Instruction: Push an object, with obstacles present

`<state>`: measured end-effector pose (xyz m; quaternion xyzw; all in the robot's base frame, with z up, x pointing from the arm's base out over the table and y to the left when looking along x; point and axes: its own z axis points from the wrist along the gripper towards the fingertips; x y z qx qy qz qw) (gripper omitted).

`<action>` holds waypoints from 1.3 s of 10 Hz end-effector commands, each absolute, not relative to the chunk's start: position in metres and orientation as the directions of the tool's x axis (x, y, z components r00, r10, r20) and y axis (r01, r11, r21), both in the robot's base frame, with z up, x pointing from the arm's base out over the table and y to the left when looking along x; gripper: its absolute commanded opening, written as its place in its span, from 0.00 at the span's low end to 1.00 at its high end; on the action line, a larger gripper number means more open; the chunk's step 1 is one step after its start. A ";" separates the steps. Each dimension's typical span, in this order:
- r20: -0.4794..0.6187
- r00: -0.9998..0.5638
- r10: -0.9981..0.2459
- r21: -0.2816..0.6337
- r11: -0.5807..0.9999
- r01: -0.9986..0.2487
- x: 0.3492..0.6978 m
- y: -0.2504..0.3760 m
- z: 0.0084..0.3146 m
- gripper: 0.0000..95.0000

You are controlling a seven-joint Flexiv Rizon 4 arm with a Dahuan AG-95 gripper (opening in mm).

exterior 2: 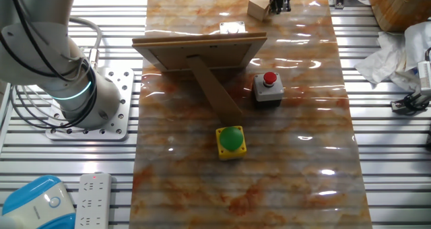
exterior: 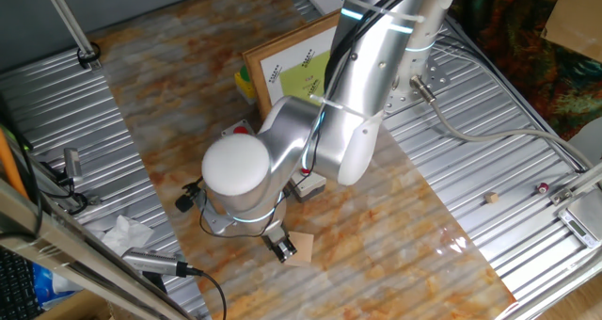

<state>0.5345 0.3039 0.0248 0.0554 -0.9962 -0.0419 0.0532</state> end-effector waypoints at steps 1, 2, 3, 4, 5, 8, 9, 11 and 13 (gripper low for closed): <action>0.109 -0.987 -0.117 0.094 0.990 -0.107 0.534 0.304 0.026 0.00; 0.109 -0.987 -0.121 0.089 0.990 -0.111 0.532 0.303 0.025 0.00; 0.109 -0.986 -0.123 0.087 0.990 -0.114 0.531 0.302 0.025 0.00; 0.109 -0.986 -0.123 0.085 0.990 -0.114 0.531 0.302 0.025 0.00; 0.113 -0.986 -0.125 0.072 0.991 -0.117 0.531 0.302 0.025 0.00; 0.127 -0.982 -0.138 0.057 0.990 -0.132 0.536 0.302 0.028 0.00; 0.132 -0.981 -0.143 0.056 0.989 -0.137 0.541 0.302 0.031 0.00; 0.139 -0.978 -0.155 0.058 0.987 -0.149 0.546 0.299 0.034 0.00; 0.147 -0.971 -0.191 0.073 0.981 -0.182 0.564 0.281 0.043 0.00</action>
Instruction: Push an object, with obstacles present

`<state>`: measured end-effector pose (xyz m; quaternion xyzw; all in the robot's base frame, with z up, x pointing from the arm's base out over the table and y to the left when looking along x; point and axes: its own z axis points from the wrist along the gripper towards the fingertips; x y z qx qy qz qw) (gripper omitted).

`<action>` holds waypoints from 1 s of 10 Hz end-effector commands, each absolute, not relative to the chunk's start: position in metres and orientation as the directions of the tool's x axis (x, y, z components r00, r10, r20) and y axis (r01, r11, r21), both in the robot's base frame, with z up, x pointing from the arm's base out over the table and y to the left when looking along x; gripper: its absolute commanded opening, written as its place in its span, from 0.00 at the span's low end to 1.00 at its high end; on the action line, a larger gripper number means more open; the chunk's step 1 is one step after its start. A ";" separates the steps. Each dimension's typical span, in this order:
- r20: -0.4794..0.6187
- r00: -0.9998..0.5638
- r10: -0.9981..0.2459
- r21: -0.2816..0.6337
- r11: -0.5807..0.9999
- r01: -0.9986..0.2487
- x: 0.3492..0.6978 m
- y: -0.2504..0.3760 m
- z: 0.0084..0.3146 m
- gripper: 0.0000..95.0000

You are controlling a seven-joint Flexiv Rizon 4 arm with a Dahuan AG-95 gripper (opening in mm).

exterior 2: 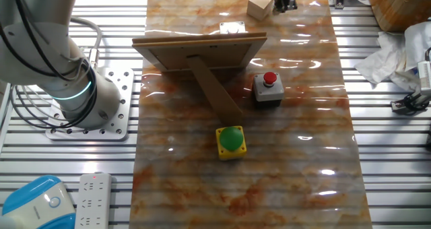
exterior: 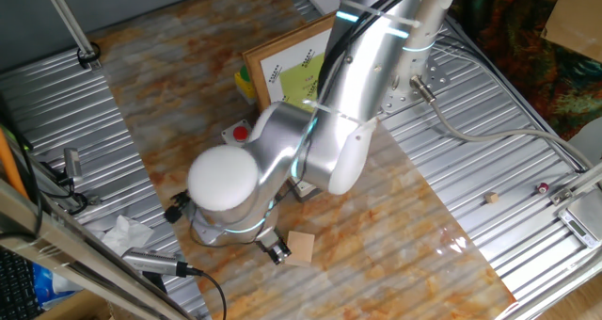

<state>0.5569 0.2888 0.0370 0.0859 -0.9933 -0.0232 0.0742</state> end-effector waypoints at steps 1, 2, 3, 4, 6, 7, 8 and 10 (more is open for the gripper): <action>0.148 -0.969 -0.199 0.070 0.979 -0.190 0.567 0.277 0.045 0.00; 0.148 -0.968 -0.204 0.077 0.978 -0.194 0.571 0.272 0.048 0.00; 0.142 -0.966 -0.214 0.075 0.976 -0.205 0.574 0.264 0.051 0.00; 0.140 -0.967 -0.211 0.075 0.976 -0.202 0.574 0.262 0.051 0.00; 0.134 -0.968 -0.210 0.062 0.977 -0.203 0.575 0.261 0.052 0.00; 0.136 -0.968 -0.209 0.057 0.977 -0.203 0.575 0.260 0.051 0.00; 0.136 -0.969 -0.207 0.053 0.978 -0.201 0.577 0.258 0.051 0.00; 0.135 -0.969 -0.208 0.051 0.978 -0.203 0.578 0.256 0.051 0.00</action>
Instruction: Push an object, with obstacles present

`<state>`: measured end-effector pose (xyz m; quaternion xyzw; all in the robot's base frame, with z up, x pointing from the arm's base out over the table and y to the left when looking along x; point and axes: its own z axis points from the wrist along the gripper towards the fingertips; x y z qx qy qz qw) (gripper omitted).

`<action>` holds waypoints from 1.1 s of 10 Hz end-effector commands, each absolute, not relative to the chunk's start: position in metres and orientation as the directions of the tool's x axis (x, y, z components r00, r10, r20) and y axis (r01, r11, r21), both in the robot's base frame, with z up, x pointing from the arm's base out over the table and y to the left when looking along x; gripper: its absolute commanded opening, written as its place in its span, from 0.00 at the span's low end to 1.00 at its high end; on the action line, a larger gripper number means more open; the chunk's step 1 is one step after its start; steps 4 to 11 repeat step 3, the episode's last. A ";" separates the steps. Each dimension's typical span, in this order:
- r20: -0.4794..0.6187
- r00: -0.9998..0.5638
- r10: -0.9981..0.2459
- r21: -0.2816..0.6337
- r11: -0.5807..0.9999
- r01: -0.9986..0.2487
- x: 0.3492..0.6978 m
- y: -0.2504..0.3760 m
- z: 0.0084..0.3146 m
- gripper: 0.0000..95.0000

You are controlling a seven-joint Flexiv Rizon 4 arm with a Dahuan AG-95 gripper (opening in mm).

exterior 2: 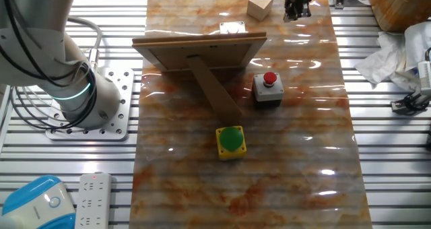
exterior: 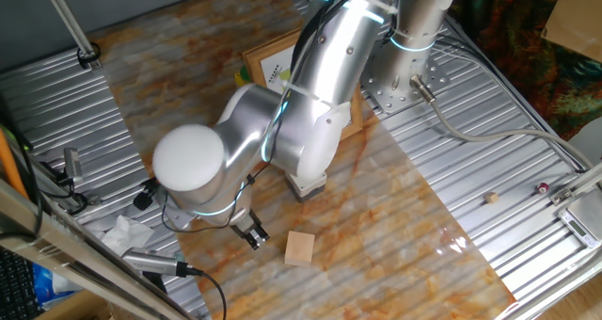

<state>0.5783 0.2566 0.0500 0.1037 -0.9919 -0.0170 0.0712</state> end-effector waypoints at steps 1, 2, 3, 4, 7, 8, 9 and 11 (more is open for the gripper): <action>0.134 -0.968 -0.212 0.051 0.977 -0.207 0.578 0.254 0.051 0.00; 0.136 -0.967 -0.217 0.052 0.976 -0.212 0.580 0.252 0.051 0.00; 0.136 -0.966 -0.222 0.051 0.975 -0.217 0.581 0.251 0.051 0.00; 0.136 -0.966 -0.222 0.051 0.975 -0.217 0.581 0.251 0.051 0.00; 0.136 -0.966 -0.222 0.051 0.975 -0.217 0.581 0.251 0.051 0.00; 0.136 -0.966 -0.222 0.051 0.975 -0.217 0.581 0.251 0.051 0.00; 0.136 -0.966 -0.222 0.051 0.975 -0.217 0.581 0.251 0.051 0.00; 0.136 -0.966 -0.222 0.051 0.975 -0.217 0.581 0.251 0.051 0.00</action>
